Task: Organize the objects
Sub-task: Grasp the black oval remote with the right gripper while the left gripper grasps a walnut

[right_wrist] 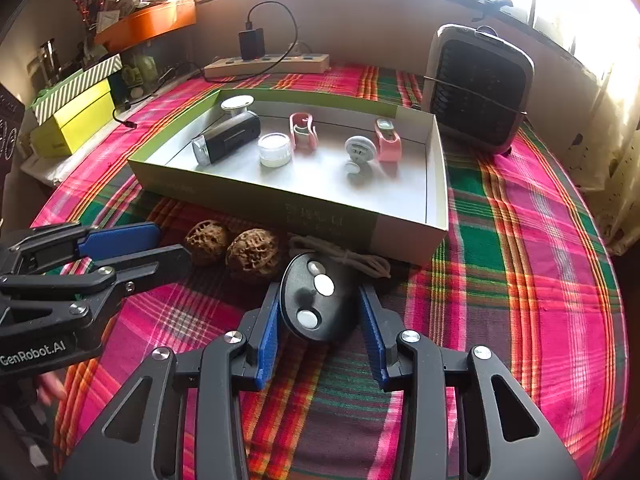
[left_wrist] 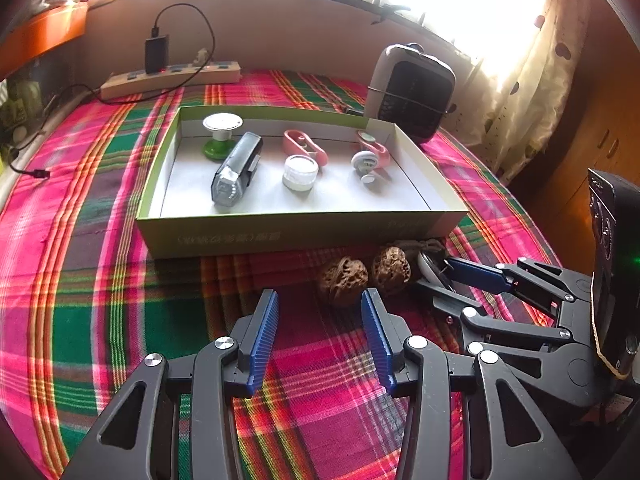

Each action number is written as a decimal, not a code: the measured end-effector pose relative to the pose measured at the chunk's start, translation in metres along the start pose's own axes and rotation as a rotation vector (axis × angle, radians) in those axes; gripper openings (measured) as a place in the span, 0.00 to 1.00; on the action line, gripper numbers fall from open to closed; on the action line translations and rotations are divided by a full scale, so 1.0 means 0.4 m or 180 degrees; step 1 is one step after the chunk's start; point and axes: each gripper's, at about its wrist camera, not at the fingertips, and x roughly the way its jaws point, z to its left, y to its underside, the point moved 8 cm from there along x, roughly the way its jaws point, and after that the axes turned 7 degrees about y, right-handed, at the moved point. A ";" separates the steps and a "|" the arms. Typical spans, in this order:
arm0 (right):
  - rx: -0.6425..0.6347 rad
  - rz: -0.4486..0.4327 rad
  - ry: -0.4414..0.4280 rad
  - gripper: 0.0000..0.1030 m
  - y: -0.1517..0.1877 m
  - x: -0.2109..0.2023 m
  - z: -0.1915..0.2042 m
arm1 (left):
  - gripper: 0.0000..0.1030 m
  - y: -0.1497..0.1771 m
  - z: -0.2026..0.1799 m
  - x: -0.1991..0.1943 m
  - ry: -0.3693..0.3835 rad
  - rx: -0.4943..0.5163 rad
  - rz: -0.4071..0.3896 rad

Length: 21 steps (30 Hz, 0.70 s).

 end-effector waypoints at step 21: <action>0.0071 0.0012 0.0040 0.37 0.013 -0.004 -0.042 | 0.40 -0.035 -0.006 0.052 -0.0126 0.0135 0.0076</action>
